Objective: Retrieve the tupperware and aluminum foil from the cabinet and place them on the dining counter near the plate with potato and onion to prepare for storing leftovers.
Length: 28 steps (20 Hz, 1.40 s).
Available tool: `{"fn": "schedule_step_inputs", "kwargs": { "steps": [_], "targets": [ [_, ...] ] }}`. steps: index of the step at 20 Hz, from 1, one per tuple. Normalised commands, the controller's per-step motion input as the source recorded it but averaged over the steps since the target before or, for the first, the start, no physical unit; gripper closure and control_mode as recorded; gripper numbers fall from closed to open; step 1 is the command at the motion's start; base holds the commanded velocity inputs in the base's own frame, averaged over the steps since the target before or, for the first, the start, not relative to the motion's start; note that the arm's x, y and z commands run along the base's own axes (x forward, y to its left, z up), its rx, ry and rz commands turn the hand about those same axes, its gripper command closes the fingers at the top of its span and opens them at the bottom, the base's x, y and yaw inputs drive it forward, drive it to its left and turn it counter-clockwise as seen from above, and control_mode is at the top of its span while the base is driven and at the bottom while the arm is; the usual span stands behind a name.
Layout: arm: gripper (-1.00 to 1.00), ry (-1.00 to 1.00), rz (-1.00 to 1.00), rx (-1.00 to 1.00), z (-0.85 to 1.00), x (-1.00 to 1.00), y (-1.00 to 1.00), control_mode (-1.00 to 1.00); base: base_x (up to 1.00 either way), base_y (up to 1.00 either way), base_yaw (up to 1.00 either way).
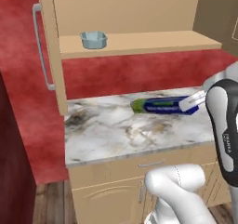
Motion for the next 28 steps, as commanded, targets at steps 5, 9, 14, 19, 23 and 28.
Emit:
{"fn": "schedule_step_inputs", "kwargs": {
  "steps": [5, 9, 14, 19, 23, 28],
  "targets": [
    [1.00, 0.00, 0.00, 0.00, 0.00, 0.00, 0.00, 1.00, -1.00, -0.10, -0.59],
    [1.00, 0.00, 0.00, 0.00, 0.00, 0.00, 0.00, 1.00, -0.71, -0.10, -0.76],
    [1.00, 0.00, 0.00, 0.00, 0.00, 0.00, 0.00, 1.00, -0.09, -0.15, -0.93],
    [1.00, 0.00, 0.00, 0.00, 0.00, 0.00, 0.00, 1.00, 0.00, -0.11, -0.97],
    [1.00, 0.00, 0.00, 0.00, 0.00, 0.00, 0.00, 1.00, 0.00, -0.08, -0.95],
    [1.00, 0.00, 0.00, 0.00, 0.00, 0.00, 0.00, 1.00, 0.11, -0.04, -0.85]
  ]
}}
